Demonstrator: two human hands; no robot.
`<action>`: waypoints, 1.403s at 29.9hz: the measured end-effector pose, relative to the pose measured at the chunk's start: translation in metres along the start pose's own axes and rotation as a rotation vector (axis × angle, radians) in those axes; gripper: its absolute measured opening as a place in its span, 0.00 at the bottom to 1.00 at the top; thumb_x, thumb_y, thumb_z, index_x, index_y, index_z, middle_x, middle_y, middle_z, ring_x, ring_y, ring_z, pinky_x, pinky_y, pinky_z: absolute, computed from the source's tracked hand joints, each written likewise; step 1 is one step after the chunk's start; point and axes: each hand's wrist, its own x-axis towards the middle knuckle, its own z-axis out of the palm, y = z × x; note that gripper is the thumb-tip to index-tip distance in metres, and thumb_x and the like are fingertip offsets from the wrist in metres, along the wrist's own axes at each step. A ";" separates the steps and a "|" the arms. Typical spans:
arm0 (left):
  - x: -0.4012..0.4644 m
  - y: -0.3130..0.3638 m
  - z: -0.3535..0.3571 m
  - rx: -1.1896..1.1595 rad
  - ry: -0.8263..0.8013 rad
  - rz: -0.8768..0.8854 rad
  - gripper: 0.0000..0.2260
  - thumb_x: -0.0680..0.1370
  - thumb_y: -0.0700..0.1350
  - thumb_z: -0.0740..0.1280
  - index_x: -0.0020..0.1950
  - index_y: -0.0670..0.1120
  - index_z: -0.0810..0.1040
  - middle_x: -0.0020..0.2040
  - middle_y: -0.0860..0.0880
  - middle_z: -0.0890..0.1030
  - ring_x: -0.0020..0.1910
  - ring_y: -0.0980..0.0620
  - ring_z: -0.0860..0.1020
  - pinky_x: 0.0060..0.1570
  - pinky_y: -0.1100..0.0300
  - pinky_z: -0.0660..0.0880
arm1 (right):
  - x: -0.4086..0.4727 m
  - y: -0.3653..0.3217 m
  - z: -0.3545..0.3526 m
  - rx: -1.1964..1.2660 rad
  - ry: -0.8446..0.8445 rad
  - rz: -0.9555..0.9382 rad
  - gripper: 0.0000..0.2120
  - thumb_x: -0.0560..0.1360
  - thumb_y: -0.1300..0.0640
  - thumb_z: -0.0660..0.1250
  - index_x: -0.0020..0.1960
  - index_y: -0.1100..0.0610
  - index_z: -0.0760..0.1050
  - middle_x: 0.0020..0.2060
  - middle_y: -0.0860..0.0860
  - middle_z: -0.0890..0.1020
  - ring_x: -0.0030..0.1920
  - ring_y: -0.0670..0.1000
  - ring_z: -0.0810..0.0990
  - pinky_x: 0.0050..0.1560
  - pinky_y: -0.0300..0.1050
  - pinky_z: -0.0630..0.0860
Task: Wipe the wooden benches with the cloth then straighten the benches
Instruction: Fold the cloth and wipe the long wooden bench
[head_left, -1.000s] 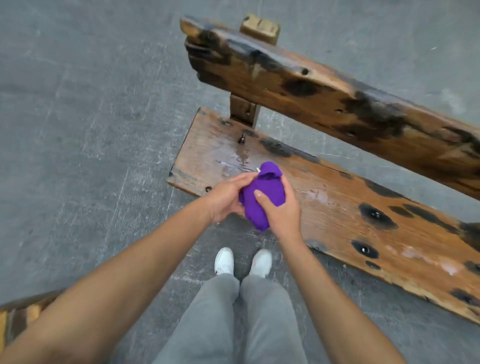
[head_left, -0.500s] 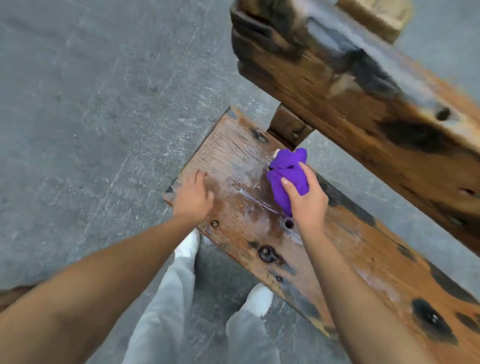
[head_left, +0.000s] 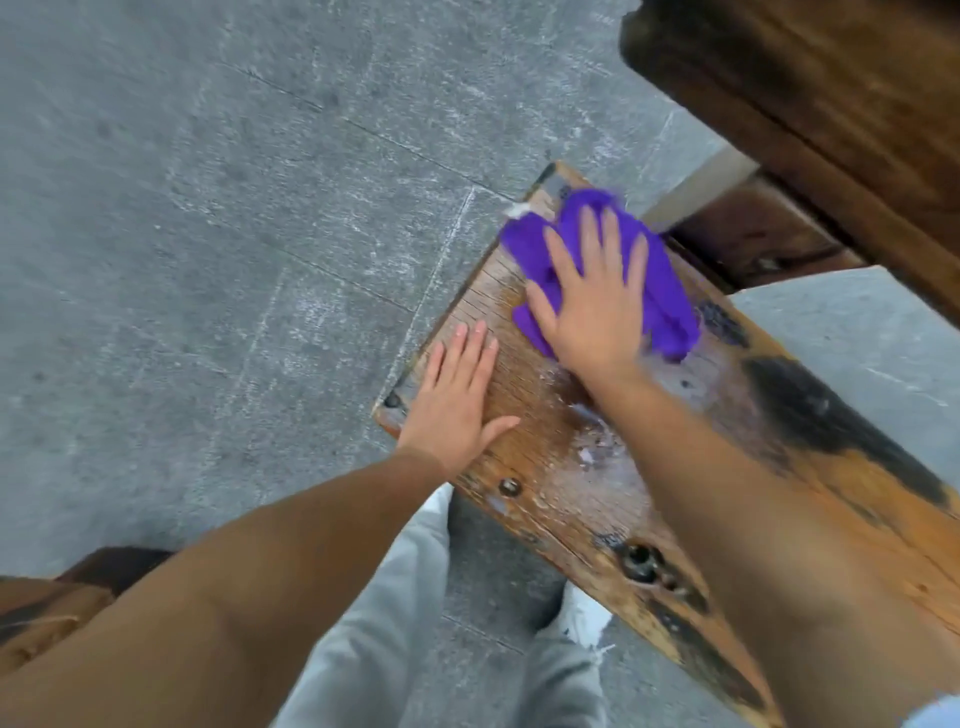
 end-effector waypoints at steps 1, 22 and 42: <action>0.002 -0.008 0.000 0.000 -0.010 -0.008 0.45 0.79 0.71 0.53 0.83 0.40 0.47 0.84 0.41 0.45 0.83 0.41 0.43 0.81 0.43 0.45 | 0.033 -0.004 0.006 0.002 0.012 -0.081 0.30 0.82 0.36 0.56 0.80 0.47 0.65 0.82 0.58 0.62 0.82 0.63 0.58 0.79 0.70 0.51; -0.002 -0.012 -0.027 -0.224 -0.069 -0.122 0.33 0.85 0.59 0.52 0.83 0.41 0.48 0.84 0.43 0.47 0.83 0.46 0.44 0.81 0.46 0.43 | -0.033 -0.071 0.023 0.087 -0.013 0.183 0.31 0.80 0.42 0.57 0.81 0.48 0.64 0.82 0.56 0.61 0.83 0.62 0.56 0.79 0.72 0.51; -0.042 0.094 0.018 -0.121 0.050 -0.123 0.26 0.85 0.53 0.54 0.81 0.42 0.60 0.84 0.43 0.54 0.83 0.43 0.53 0.79 0.38 0.50 | -0.187 -0.003 0.024 0.128 -0.017 0.518 0.30 0.81 0.41 0.55 0.82 0.45 0.60 0.84 0.55 0.57 0.84 0.62 0.52 0.79 0.72 0.49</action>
